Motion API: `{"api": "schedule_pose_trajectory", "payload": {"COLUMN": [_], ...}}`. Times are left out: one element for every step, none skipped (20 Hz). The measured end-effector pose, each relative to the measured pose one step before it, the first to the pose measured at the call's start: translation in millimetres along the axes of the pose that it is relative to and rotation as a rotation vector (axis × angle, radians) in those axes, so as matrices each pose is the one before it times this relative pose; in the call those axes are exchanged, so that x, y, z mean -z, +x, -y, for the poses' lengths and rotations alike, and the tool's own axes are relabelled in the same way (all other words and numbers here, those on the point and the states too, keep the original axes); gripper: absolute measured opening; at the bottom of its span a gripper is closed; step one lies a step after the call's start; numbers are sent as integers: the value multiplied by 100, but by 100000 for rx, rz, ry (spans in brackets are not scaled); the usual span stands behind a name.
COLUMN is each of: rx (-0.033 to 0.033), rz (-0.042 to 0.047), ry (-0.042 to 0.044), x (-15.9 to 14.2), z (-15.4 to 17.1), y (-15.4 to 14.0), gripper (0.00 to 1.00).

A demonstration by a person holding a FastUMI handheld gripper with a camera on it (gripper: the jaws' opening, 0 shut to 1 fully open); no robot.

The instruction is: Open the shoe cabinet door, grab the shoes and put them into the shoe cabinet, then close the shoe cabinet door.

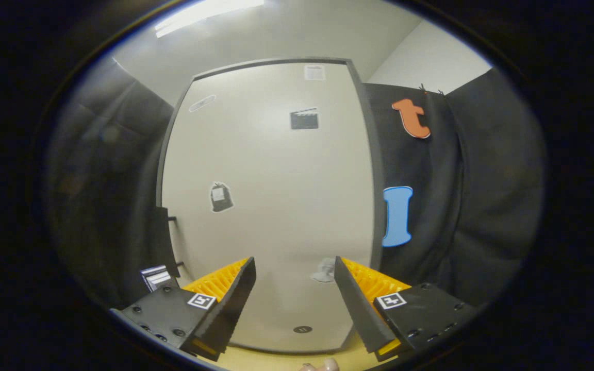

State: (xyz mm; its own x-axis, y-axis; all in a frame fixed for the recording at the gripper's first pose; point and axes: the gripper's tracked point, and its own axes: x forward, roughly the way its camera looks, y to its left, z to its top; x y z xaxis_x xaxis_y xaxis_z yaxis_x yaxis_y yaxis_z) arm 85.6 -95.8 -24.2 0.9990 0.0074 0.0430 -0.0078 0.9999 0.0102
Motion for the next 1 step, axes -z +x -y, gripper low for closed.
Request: {"api": "schedule_pose_trajectory", "payload": {"rx": [-781], "rz": [-218], "ry": [-1330], "x": [244], "z": [1817], "y": [-640], "gripper": [97]}}
